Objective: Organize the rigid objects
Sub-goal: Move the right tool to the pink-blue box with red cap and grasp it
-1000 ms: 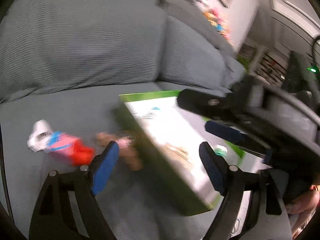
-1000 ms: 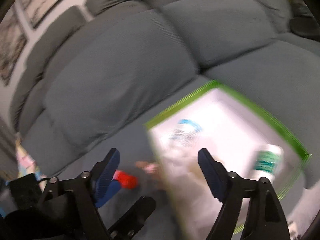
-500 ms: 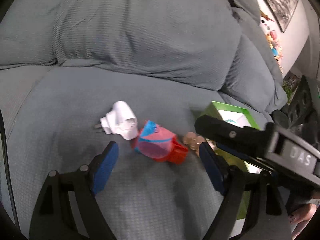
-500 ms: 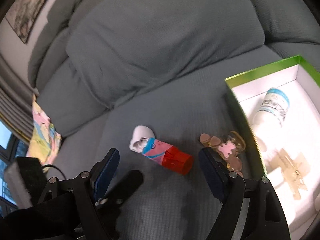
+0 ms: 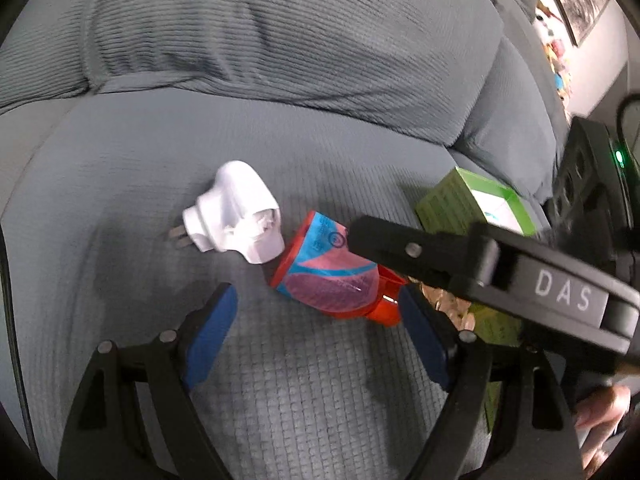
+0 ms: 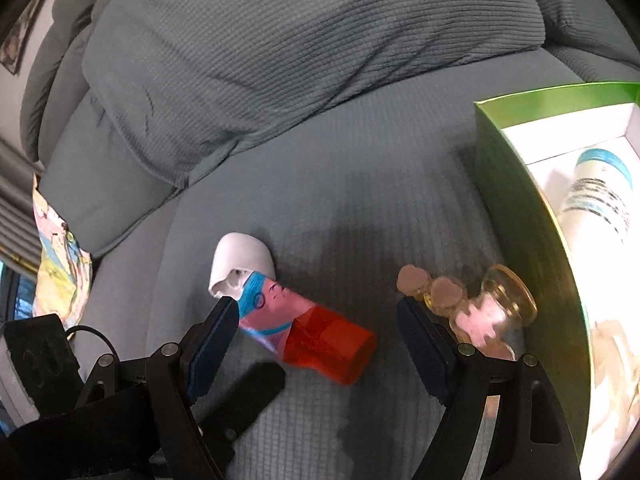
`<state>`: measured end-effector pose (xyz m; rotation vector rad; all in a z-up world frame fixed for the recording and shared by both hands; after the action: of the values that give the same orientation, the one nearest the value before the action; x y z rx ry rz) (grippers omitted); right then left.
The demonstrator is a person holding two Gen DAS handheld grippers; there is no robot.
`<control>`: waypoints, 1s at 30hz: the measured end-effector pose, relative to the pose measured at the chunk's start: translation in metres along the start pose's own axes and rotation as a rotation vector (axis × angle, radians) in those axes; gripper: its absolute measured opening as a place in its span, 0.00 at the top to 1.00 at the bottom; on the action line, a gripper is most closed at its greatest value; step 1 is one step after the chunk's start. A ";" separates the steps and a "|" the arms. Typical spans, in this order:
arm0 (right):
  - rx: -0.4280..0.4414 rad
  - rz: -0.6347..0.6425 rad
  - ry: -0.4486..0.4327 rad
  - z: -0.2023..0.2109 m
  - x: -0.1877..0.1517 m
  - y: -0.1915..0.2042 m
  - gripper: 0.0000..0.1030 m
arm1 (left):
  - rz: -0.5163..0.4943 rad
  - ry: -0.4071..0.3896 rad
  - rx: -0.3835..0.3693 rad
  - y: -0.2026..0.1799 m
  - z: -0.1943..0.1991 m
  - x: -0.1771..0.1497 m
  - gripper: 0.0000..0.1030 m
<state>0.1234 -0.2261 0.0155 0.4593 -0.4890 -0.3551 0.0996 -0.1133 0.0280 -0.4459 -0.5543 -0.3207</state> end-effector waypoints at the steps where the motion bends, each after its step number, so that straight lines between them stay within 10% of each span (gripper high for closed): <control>1: 0.007 0.001 0.008 -0.002 0.001 0.000 0.20 | -0.011 0.010 0.000 0.001 -0.003 0.000 0.21; 19: 0.012 0.071 0.027 -0.017 -0.010 0.007 0.20 | 0.004 0.052 -0.139 0.011 -0.022 -0.003 0.27; 25: 0.016 0.085 0.049 -0.025 -0.017 0.010 0.33 | -0.067 0.051 -0.177 -0.004 -0.017 -0.006 0.75; 30: 0.016 0.067 0.070 -0.032 -0.023 0.003 0.40 | -0.108 0.036 -0.146 -0.008 -0.014 -0.007 0.75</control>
<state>0.1218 -0.2030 -0.0162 0.4679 -0.4379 -0.2697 0.0971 -0.1260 0.0156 -0.5510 -0.5226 -0.4744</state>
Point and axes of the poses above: each gripper's, at about its wrist camera, not at the fingertips, and z roughly against the way its jaws point, y to its left, x to its top, the point moved 3 cm from there along -z, roughly the way its jaws point, and after that the axes turned 6 degrees about -z, right-handed, at the moved point
